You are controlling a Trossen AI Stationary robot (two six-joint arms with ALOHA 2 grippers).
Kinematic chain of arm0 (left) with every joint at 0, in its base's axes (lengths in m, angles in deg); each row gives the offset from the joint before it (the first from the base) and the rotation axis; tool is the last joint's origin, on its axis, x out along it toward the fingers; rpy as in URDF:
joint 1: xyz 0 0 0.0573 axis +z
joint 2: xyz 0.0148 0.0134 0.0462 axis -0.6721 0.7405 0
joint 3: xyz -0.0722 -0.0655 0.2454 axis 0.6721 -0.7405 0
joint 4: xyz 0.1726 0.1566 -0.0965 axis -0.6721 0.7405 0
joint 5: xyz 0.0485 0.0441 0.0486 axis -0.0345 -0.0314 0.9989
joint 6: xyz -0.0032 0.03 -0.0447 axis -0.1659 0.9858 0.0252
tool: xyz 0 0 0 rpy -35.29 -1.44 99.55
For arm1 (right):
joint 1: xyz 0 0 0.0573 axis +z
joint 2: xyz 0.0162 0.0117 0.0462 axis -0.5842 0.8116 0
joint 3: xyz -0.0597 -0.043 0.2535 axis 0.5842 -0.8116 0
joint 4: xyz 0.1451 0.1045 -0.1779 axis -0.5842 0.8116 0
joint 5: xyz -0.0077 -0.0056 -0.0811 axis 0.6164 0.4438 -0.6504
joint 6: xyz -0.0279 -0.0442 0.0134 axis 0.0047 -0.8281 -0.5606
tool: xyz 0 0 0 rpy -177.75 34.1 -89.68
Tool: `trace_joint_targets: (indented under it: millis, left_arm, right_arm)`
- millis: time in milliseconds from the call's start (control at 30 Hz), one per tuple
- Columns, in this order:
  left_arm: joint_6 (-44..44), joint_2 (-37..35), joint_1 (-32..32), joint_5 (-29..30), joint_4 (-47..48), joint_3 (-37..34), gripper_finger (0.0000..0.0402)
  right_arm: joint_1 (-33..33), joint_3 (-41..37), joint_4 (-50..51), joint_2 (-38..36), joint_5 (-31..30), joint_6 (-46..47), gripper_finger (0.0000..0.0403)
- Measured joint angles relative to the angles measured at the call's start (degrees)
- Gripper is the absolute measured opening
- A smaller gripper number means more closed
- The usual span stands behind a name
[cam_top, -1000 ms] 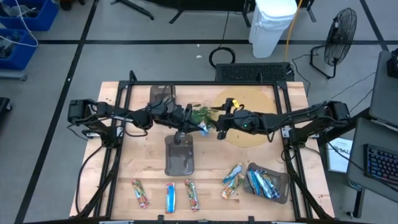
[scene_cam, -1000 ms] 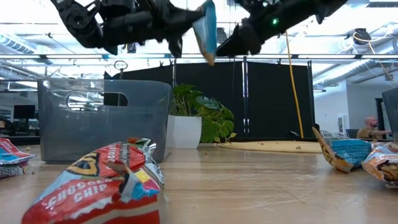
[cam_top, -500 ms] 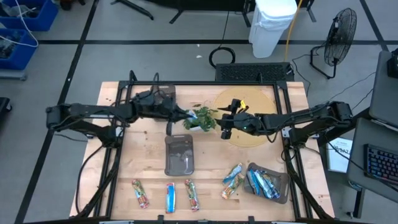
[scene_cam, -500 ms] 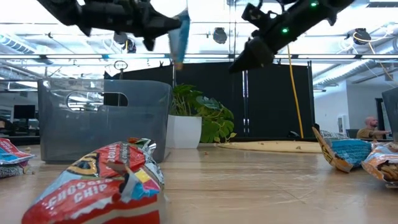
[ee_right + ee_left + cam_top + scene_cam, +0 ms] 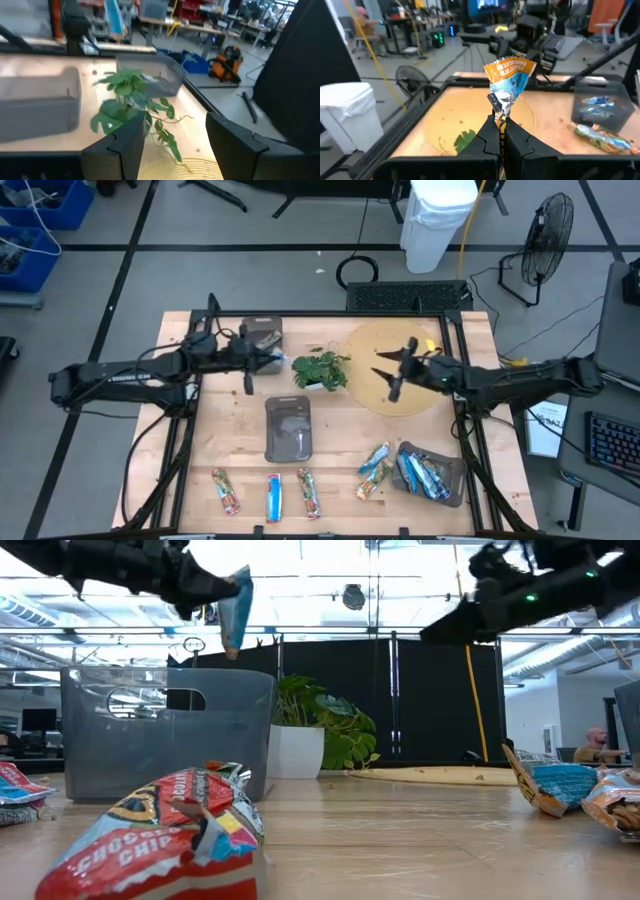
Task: Pick and place Granola Bars by type
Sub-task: Put the top orange granola bar into the top black bin
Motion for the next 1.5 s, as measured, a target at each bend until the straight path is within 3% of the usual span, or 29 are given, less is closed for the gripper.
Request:
trace_joint_targets:
  millis: [233,467,767,867,1067,1267,1500]
  left_arm:
    - [-7.1,-5.5,6.8,1.8,-0.5,-6.0,0.0001]
    - [-12.5,-5.6,17.1,1.6,3.9,-7.0,0.0001]
    - [-19.8,-4.2,28.2,-3.9,7.9,-7.6,0.0001]
    - [-22.7,-2.3,31.0,-9.0,5.5,-9.4,0.0001]
    - [-28.7,3.0,33.0,-18.6,3.7,-10.5,0.0001]
    - [-28.4,8.7,32.9,-15.3,6.9,-10.5,0.0004]
    - [-28.0,12.1,32.9,-15.4,5.1,-10.5,0.0008]
  right_arm:
    - [-0.5,-6.8,-2.2,-8.6,0.1,2.6,0.0196]
    - [-0.4,-7.7,-2.1,-9.6,0.2,2.9,0.0196]
    - [0.8,-7.7,-2.2,-9.5,3.1,2.9,0.0196]
    - [0.9,-7.7,-2.2,-9.5,3.1,2.7,0.0196]
    - [0.9,-7.7,-2.1,-9.5,3.1,2.5,0.0196]
    - [0.9,-7.7,-2.1,-9.5,3.1,2.7,0.0196]
    - [0.9,-7.7,-1.5,-9.5,3.1,2.7,0.0196]
